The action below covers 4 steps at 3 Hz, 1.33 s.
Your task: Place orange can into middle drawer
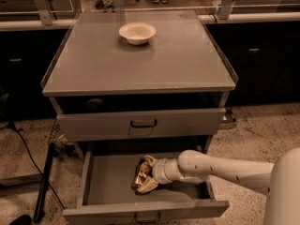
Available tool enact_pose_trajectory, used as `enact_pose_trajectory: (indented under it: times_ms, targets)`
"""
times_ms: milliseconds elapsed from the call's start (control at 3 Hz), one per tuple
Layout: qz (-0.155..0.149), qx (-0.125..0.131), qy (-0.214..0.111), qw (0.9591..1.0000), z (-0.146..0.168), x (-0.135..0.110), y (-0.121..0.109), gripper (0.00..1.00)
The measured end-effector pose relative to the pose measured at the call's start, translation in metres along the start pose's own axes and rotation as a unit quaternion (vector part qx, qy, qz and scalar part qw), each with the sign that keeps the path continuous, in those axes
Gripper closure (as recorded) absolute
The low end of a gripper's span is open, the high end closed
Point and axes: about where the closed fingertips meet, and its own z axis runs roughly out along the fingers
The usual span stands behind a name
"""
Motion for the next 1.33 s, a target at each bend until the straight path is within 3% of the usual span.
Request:
enact_pose_trajectory:
  times_ms: [1000,1333]
  targets:
    - [0.010,-0.008,0.024,0.9996,0.0146,0.0175,0.0022,1.00]
    - [0.010,-0.008,0.024,0.9996,0.0146,0.0176,0.0022,0.82]
